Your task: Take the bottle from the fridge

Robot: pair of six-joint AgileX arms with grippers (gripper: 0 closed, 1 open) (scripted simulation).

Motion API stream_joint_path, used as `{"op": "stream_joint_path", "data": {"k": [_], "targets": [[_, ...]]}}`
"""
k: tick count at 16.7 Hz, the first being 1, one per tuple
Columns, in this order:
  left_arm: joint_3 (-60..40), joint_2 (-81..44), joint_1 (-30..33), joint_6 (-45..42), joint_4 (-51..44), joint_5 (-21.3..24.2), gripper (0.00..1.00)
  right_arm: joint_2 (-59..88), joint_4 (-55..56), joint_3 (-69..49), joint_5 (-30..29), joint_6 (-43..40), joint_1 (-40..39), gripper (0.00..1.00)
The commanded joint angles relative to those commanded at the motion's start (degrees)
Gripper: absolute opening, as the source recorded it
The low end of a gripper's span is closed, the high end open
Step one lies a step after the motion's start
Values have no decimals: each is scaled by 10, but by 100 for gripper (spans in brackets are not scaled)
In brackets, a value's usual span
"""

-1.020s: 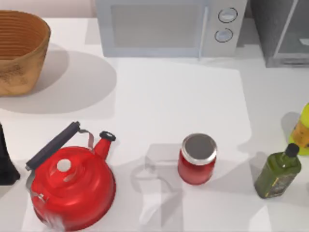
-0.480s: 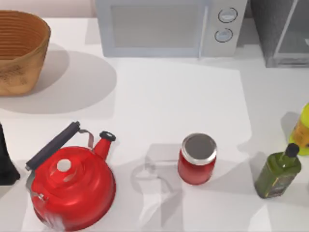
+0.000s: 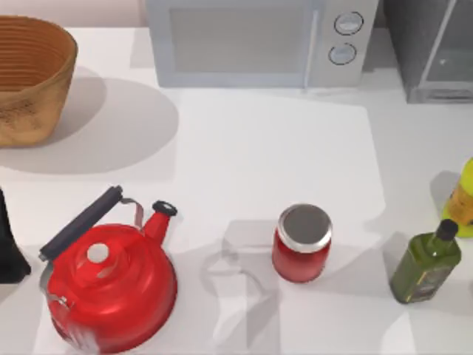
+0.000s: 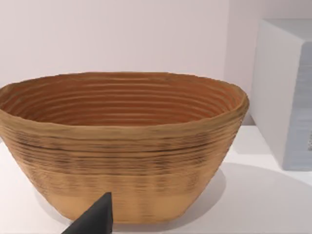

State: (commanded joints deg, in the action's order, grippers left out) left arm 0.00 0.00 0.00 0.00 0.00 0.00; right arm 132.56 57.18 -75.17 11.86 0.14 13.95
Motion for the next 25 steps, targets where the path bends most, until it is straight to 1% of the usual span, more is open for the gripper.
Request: {"op": "stream_joint_path", "data": {"k": [1, 10, 18, 23, 25], "targets": [[0, 0, 0, 0, 0, 0, 100, 0, 0, 0, 0, 0, 0, 0], [0, 0, 0, 0, 0, 0, 100, -2, -2, 0, 0, 1, 2, 0], [0, 0, 0, 0, 0, 0, 100, -68, -87, -18, 1, 1, 2, 0], [0, 0, 0, 0, 0, 0, 100, -68, -85, -15, 2, 3, 2, 0], [0, 0, 0, 0, 0, 0, 100, -86, -74, 6, 9, 4, 4, 0]]}}
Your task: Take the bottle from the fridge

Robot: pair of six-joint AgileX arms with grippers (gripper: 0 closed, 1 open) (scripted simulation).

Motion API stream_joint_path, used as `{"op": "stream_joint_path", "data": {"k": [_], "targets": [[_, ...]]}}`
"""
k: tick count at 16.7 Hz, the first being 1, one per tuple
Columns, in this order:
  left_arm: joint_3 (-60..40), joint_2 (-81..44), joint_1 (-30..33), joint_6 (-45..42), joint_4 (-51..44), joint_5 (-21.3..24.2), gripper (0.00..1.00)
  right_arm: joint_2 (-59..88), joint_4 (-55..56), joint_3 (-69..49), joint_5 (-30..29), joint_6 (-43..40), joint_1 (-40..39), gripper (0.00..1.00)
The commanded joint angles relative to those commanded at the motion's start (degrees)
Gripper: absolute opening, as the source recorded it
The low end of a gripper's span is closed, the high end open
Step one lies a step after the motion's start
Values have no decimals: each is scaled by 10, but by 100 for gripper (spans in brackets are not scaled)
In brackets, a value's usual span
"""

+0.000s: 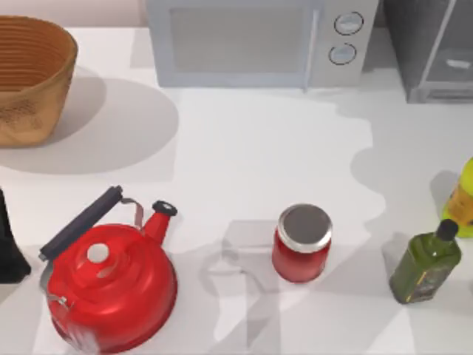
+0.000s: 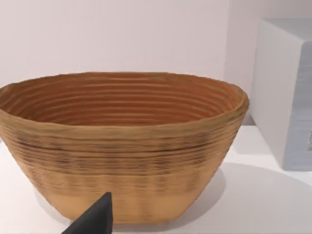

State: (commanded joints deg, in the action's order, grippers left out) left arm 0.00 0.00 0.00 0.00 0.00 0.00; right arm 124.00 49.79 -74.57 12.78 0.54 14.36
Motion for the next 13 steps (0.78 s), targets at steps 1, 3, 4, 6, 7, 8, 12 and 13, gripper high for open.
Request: {"op": "stream_joint_path", "data": {"k": [1, 3, 4, 6, 7, 8, 12, 13], "targets": [[0, 0, 0, 0, 0, 0, 100, -16, 9, 19, 4, -1, 2, 0], [0, 0, 0, 0, 0, 0, 100, -50, 30, 67, 9, -2, 9, 0], [0, 0, 0, 0, 0, 0, 100, -63, 39, 99, 9, -2, 13, 0], [0, 0, 0, 0, 0, 0, 100, -86, 52, 169, 15, -1, 18, 0], [0, 0, 0, 0, 0, 0, 100, -103, 60, 197, 20, -2, 19, 0], [0, 0, 0, 0, 0, 0, 100, -120, 71, 218, 24, -2, 21, 0], [0, 0, 0, 0, 0, 0, 100, -145, 93, 246, 29, -1, 32, 0], [0, 0, 0, 0, 0, 0, 100, -145, 93, 246, 29, -1, 32, 0]]}}
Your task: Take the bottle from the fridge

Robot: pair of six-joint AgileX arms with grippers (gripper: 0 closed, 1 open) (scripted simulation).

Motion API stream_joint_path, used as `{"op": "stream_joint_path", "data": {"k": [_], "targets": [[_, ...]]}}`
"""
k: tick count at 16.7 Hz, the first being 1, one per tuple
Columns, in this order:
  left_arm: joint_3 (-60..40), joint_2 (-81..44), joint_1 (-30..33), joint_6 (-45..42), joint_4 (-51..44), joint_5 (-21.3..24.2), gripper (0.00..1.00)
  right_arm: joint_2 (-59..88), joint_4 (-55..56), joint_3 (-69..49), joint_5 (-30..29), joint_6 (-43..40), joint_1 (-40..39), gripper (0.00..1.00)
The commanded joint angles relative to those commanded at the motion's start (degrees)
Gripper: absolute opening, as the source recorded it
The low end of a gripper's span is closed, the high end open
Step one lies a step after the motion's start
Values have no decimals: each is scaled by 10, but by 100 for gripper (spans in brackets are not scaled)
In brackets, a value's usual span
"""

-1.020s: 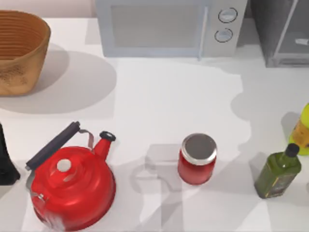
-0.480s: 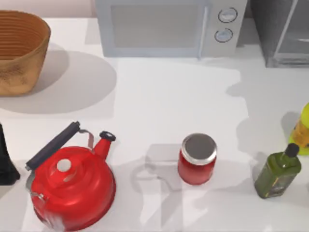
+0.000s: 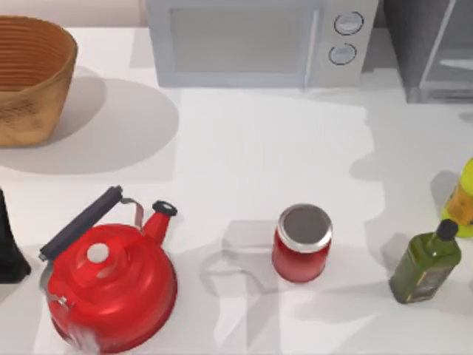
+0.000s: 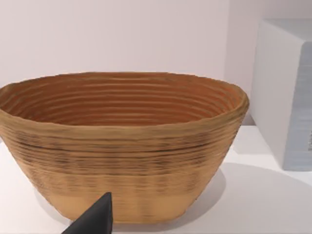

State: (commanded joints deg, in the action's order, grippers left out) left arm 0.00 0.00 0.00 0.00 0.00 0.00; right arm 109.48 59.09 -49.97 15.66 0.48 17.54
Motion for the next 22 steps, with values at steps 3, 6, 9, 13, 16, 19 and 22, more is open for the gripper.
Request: {"op": "stream_joint_path", "data": {"k": [3, 6, 9, 13, 16, 19, 22], "targets": [[0, 0, 0, 0, 0, 0, 100, -1, -5, 1, -1, 1, -4, 0], [0, 0, 0, 0, 0, 0, 100, -47, -31, 23, -8, -1, -14, 0], [0, 0, 0, 0, 0, 0, 100, -146, -84, 67, -23, -3, -30, 0], [0, 0, 0, 0, 0, 0, 100, -349, -189, 157, -51, -4, -59, 0], [0, 0, 0, 0, 0, 0, 100, -534, -284, 240, -74, -4, -84, 0], [0, 0, 0, 0, 0, 0, 100, -725, -384, 325, -99, -3, -111, 0], [0, 0, 0, 0, 0, 0, 100, -894, -474, 402, -122, -2, -137, 0]]}}
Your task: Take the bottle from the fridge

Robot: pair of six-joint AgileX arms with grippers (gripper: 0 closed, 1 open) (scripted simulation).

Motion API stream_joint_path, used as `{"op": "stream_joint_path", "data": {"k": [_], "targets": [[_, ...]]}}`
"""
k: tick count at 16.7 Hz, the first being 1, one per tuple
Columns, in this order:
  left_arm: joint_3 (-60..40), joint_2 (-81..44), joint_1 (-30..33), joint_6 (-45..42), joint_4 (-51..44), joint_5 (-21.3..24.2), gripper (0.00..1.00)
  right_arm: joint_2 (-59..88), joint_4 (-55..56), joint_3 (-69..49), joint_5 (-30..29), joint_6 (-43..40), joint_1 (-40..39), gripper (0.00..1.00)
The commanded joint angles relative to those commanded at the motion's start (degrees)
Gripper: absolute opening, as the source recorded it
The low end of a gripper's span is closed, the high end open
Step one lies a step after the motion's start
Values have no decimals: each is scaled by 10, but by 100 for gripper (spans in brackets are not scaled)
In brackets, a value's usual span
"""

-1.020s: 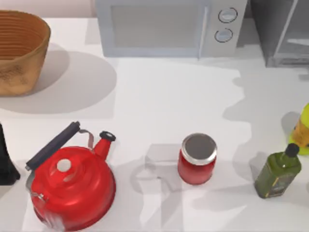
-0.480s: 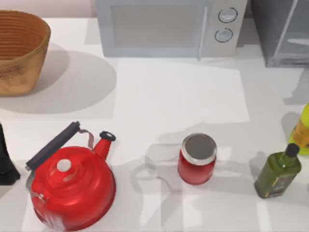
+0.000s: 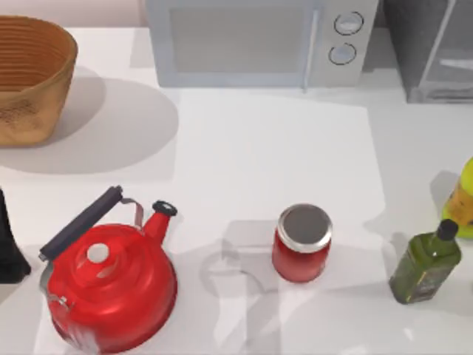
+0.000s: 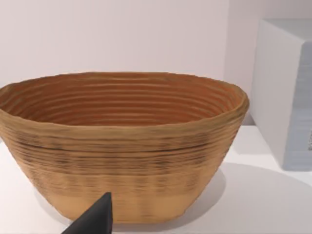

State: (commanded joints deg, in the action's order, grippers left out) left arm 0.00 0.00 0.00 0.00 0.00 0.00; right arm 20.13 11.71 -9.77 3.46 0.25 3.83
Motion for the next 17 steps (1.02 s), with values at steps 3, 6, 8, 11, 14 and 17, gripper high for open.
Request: {"op": "stream_joint_path", "data": {"k": [3, 6, 8, 11, 14, 17], "targets": [[0, 0, 0, 0, 0, 0, 100, -121, -69, 58, -20, -1, -22, 0], [0, 0, 0, 0, 0, 0, 100, -187, -109, 91, -32, -2, -35, 0], [0, 0, 0, 0, 0, 0, 100, -201, -117, 98, -35, -2, -38, 0], [0, 0, 0, 0, 0, 0, 100, -201, -117, 98, -35, -2, -38, 0], [0, 0, 0, 0, 0, 0, 100, -193, -111, 91, -37, -1, -39, 0], [0, 0, 0, 0, 0, 0, 100, -140, -68, 47, -67, 1, -59, 0]]}}
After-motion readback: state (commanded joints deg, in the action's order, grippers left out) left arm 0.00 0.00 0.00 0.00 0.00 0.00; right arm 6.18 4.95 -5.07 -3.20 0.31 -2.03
